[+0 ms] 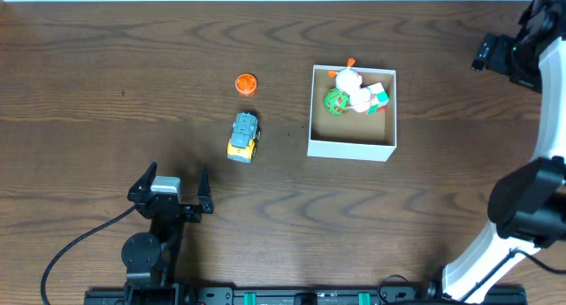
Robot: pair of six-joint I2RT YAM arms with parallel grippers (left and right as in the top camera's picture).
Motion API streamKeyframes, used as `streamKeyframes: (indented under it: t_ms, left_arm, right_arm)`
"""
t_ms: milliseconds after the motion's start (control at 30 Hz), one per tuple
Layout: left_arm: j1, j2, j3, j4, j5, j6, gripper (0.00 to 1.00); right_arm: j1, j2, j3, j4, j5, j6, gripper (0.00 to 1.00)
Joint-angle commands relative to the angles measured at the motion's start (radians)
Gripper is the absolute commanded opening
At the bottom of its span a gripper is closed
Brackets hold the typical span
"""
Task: Pack container
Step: 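Withdraw the right gripper up and to the right of the box, then move the left gripper forward toward the yellow toy truck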
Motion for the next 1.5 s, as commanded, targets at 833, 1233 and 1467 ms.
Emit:
streamKeyframes:
  t_ms: [833, 1233, 1467]
  left_arm:
    - [0.002, -0.006, -0.017, -0.031, 0.045, -0.015, 0.98]
    - [0.002, 0.029, 0.111, -0.164, 0.263, -0.111, 0.98]
    - [0.002, 0.287, 0.425, -0.393, 0.139, -0.042, 0.98]
  right_arm:
    - [-0.016, 0.042, -0.008, -0.001, -0.003, 0.018, 0.99]
    - [-0.016, 0.042, -0.008, 0.000, -0.003, 0.018, 0.99]
    - [-0.016, 0.042, -0.008, 0.000, -0.003, 0.018, 0.99]
